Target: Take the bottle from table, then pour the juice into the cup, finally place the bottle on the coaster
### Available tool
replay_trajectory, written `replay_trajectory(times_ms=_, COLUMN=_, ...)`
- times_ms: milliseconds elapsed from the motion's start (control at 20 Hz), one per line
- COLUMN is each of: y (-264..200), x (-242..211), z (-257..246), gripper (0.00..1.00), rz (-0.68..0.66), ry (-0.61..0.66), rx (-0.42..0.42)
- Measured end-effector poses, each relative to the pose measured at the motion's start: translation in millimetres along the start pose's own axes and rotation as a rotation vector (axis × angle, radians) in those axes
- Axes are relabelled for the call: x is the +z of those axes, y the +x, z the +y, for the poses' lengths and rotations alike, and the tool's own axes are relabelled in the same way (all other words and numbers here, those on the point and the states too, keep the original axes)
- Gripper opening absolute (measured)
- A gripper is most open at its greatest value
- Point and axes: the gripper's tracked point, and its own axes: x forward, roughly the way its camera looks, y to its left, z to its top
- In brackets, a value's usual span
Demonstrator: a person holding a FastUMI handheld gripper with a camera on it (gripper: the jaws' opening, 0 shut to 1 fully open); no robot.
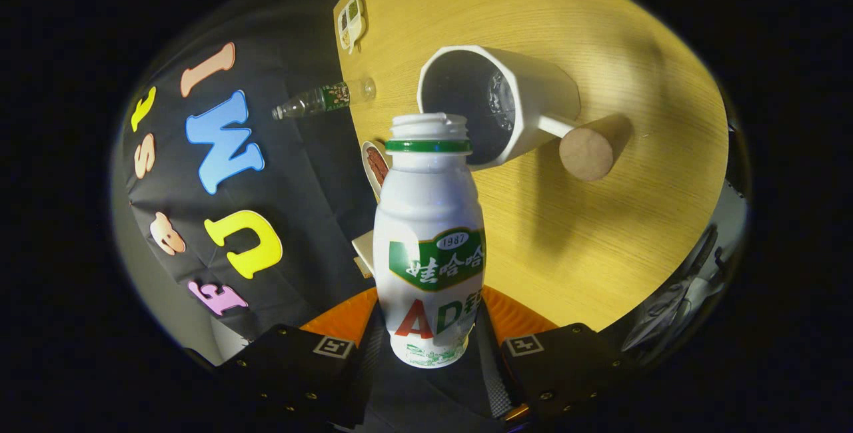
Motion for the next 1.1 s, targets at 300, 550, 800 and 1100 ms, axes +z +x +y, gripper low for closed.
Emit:
replay_trajectory(times_ms=300, y=5, x=18, z=-19, gripper=0.68, rz=-0.122, ry=-0.242, rx=-0.038)
replay_trajectory(times_ms=550, y=11, x=32, z=-27, gripper=0.68, rz=-0.234, ry=-0.443, rx=-0.067)
replay_trajectory(times_ms=800, y=23, x=26, z=-24, gripper=0.67, rz=-0.314, ry=-0.714, rx=-0.103)
replay_trajectory(times_ms=1100, y=36, x=9, z=-6, gripper=0.68, rz=-0.374, ry=-0.959, rx=-0.121)
